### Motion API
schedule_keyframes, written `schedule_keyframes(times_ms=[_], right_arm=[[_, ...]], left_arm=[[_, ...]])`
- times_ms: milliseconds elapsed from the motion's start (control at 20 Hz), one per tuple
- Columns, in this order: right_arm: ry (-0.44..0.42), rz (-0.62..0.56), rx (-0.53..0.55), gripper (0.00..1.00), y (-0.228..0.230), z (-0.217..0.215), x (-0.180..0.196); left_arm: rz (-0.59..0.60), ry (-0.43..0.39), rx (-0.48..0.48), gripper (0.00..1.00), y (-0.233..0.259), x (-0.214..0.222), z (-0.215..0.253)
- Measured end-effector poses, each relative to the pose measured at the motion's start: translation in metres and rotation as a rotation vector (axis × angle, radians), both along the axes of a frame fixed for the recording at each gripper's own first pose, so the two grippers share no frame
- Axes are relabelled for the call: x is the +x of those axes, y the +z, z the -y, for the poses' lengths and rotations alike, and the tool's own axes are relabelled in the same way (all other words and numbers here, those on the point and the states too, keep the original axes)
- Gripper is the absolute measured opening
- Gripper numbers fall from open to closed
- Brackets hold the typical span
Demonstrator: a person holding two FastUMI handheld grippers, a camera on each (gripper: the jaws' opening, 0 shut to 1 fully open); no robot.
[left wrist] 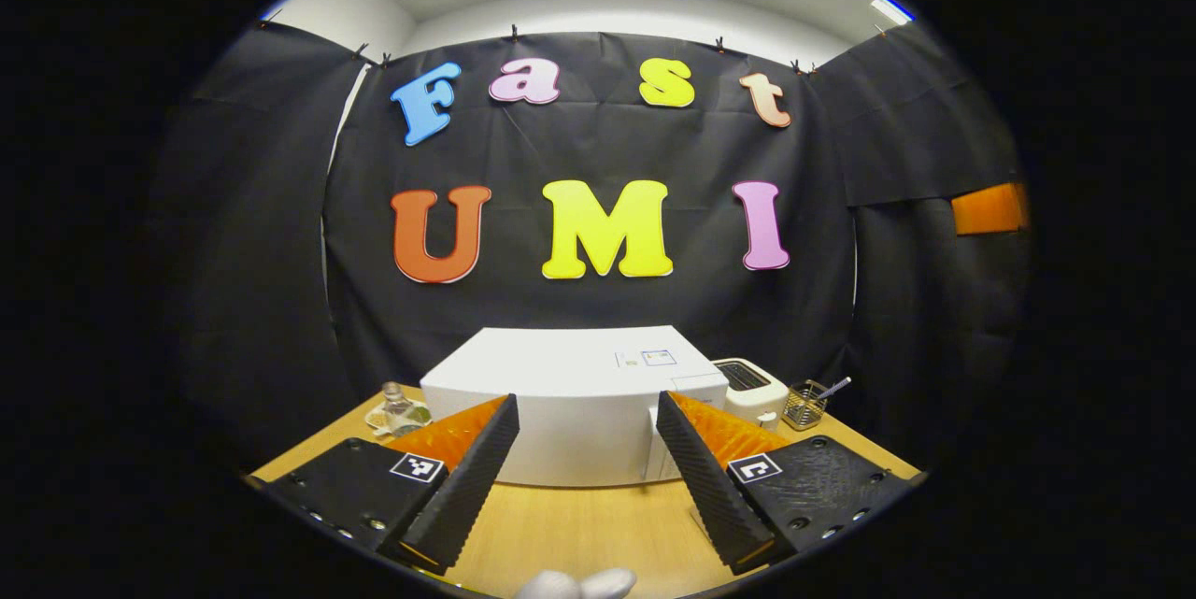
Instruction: Open the microwave oven with the left hand, put the food in, and close the microwave oven.
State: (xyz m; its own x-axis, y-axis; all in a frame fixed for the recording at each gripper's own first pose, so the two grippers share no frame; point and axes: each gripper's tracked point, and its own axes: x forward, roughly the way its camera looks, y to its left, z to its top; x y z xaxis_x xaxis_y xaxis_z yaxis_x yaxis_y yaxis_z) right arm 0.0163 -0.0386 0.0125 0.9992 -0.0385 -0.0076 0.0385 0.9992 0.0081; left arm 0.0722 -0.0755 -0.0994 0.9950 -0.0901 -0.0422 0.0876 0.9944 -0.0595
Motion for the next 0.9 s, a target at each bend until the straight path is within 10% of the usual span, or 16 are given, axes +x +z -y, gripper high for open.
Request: schedule_keyframes(times_ms=[750, 900], right_arm=[[-0.163, -0.115, -0.071, 1.00, -0.022, 0.052, -0.005], [-0.160, -0.127, -0.072, 1.00, -0.025, 0.051, -0.002]], left_arm=[[-0.117, -0.021, 0.027, 0.94, -0.142, 0.149, 0.083], [-0.112, -0.035, 0.015, 0.62, -0.143, 0.153, 0.083]])
